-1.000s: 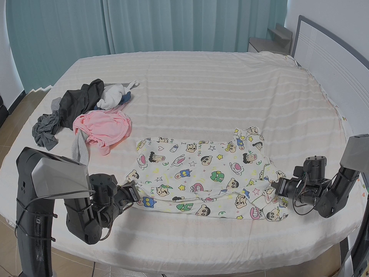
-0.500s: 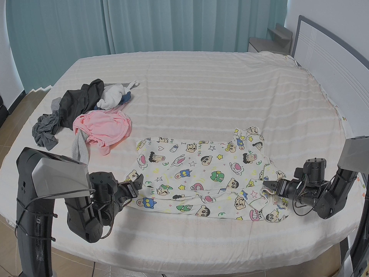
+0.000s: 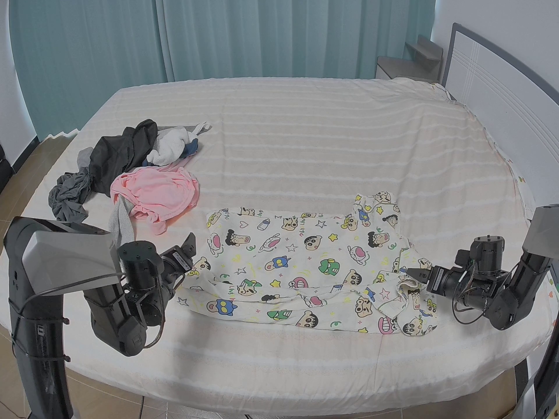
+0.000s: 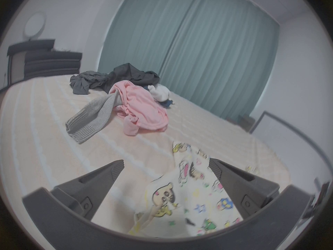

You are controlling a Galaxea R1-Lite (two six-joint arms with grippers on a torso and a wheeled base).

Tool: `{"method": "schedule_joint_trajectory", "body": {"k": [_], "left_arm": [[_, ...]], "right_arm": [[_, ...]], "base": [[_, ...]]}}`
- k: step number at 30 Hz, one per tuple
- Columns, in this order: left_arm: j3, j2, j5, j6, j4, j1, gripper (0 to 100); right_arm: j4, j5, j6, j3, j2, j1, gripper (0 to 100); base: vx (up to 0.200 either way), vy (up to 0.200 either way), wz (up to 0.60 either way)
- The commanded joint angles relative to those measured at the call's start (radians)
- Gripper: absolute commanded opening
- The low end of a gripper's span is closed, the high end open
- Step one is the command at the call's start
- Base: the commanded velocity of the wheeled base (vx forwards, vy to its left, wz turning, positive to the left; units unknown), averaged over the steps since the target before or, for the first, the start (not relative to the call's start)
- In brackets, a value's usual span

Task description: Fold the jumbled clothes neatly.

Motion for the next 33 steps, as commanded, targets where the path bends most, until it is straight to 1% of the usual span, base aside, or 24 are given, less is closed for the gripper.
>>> {"method": "schedule_joint_trajectory", "body": {"k": [1,4,6,7,8,9,10,11,12,13,14,15,17,18,19,20,21,23,25,26,28,29,30,33], "left_arm": [[0.078,-0.127,-0.019,-0.079,-0.018,0.006,100],[0.143,-0.153,-0.056,-0.141,-0.018,0.006,100],[0.203,-0.185,-0.108,-0.193,-0.018,0.006,100],[0.238,-0.208,-0.149,-0.225,-0.018,0.007,100],[0.284,-0.244,-0.214,-0.277,-0.018,0.012,100],[0.304,-0.261,-0.243,-0.297,-0.018,0.015,100],[0.304,-0.261,-0.243,-0.297,-0.018,0.015,100],[0.370,-0.296,-0.326,-0.346,-0.018,0.021,100],[0.390,-0.302,-0.349,-0.349,-0.018,0.023,100],[0.405,-0.302,-0.364,-0.349,-0.018,0.023,100],[0.431,-0.297,-0.384,-0.351,-0.018,0.024,100],[0.440,-0.296,-0.392,-0.354,-0.018,0.026,100],[0.454,-0.284,-0.436,-0.355,-0.018,0.032,100],[0.454,-0.284,-0.436,-0.355,-0.018,0.032,100],[0.476,-0.271,-0.490,-0.355,-0.018,0.035,100],[0.483,-0.270,-0.507,-0.355,-0.018,0.037,100],[0.483,-0.270,-0.507,-0.355,-0.018,0.037,100],[0.506,-0.254,-0.559,-0.355,-0.018,0.037,100],[0.506,-0.234,-0.562,-0.355,-0.018,0.038,100],[0.506,-0.230,-0.562,-0.355,-0.018,0.038,100],[0.508,-0.201,-0.562,-0.355,-0.018,0.038,100],[0.508,-0.201,-0.562,-0.355,-0.018,0.038,100],[0.508,-0.185,-0.562,-0.355,-0.018,0.038,100],[0.508,-0.175,-0.562,-0.355,-0.018,0.038,100]], "right_arm": [[-0.001,0.001,-0.001,0.027,-0.082,-0.040,100],[-0.015,0.000,-0.004,0.026,-0.087,-0.061,100],[-0.036,-0.003,-0.006,0.029,-0.100,-0.069,100],[-0.042,-0.003,-0.007,0.030,-0.111,-0.073,100],[-0.042,-0.003,-0.009,0.035,-0.131,-0.075,100],[-0.042,-0.003,-0.009,0.040,-0.143,-0.075,100],[-0.042,-0.003,-0.009,0.040,-0.143,-0.075,100],[-0.035,-0.003,-0.012,0.066,-0.197,-0.060,100],[-0.031,-0.003,-0.013,0.084,-0.225,-0.044,100],[-0.030,-0.003,-0.015,0.101,-0.248,-0.023,100],[-0.024,-0.005,-0.021,0.138,-0.295,0.031,100],[-0.018,-0.007,-0.024,0.155,-0.317,0.060,100],[0.018,-0.025,-0.059,0.207,-0.367,0.144,100],[0.018,-0.025,-0.059,0.207,-0.367,0.144,100],[0.047,-0.079,-0.131,0.244,-0.398,0.232,100],[0.047,-0.100,-0.157,0.254,-0.406,0.262,100],[0.047,-0.100,-0.157,0.254,-0.406,0.262,100],[0.058,-0.151,-0.250,0.262,-0.433,0.382,100],[0.085,-0.155,-0.315,0.251,-0.419,0.442,100],[0.094,-0.155,-0.331,0.245,-0.415,0.451,100],[0.136,-0.157,-0.391,0.211,-0.363,0.473,100],[0.136,-0.157,-0.391,0.211,-0.363,0.473,100],[0.139,-0.158,-0.401,0.176,-0.318,0.491,100],[0.143,-0.169,-0.401,0.107,-0.225,0.494,100]], "base": [[0.000,0.000,0.00],[0.000,0.000,0.00],[0.000,0.000,0.00],[0.000,0.000,0.00],[0.000,0.000,0.00],[0.000,0.000,0.00],[0.000,0.000,0.00],[0.000,0.000,0.00],[0.000,0.000,0.00],[0.000,0.000,0.00],[0.000,0.000,0.00],[0.000,0.000,0.00],[0.000,0.000,0.00],[0.000,0.000,0.00],[0.000,0.000,0.00],[0.000,0.000,0.00],[0.000,0.000,0.00],[0.000,0.000,0.00],[0.000,0.000,0.00],[0.000,0.000,0.00],[0.000,0.000,0.00],[0.000,0.000,0.00],[0.000,0.000,0.00],[0.000,0.000,0.00]]}}
